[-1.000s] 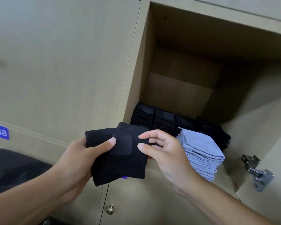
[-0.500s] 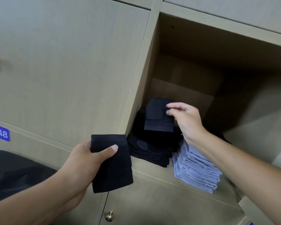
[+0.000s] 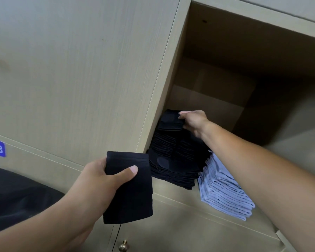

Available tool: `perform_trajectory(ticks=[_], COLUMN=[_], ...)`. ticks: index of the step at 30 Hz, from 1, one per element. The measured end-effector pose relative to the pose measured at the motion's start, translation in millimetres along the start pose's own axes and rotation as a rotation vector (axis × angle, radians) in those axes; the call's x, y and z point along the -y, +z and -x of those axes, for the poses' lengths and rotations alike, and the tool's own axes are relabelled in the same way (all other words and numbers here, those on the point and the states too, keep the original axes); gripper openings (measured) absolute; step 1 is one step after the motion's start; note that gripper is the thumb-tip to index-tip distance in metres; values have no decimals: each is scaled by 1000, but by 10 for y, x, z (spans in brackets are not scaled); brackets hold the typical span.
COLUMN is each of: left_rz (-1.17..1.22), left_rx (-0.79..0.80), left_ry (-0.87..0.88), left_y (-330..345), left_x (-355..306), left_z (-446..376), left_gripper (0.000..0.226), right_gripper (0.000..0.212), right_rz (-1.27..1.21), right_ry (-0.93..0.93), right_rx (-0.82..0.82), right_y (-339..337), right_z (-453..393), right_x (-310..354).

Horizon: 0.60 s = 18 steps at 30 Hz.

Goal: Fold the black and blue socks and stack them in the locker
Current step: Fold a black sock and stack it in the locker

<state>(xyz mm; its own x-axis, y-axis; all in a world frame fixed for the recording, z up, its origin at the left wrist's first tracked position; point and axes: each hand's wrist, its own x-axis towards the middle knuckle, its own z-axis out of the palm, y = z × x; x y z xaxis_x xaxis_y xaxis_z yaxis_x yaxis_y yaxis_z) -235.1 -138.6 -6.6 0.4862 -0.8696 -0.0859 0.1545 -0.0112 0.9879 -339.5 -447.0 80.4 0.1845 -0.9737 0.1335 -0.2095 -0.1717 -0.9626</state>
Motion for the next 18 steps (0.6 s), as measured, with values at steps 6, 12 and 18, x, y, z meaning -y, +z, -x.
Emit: perform_trajectory(ticks=[6, 12, 18], left_rz=[-2, 11, 33], left_rx=[17, 46, 66], left_ry=[1, -1, -29], left_y=[5, 30, 45], left_x=[29, 68, 89], left_z=[-36, -70, -89], left_gripper=[10, 10, 10], right_gripper=[16, 10, 37], right_rz=[147, 345, 728], right_ry=[44, -9, -200], right_rx=[32, -43, -77], right_y=[29, 26, -25], right_z=[-123, -243, -177], right_x=[-42, -96, 186])
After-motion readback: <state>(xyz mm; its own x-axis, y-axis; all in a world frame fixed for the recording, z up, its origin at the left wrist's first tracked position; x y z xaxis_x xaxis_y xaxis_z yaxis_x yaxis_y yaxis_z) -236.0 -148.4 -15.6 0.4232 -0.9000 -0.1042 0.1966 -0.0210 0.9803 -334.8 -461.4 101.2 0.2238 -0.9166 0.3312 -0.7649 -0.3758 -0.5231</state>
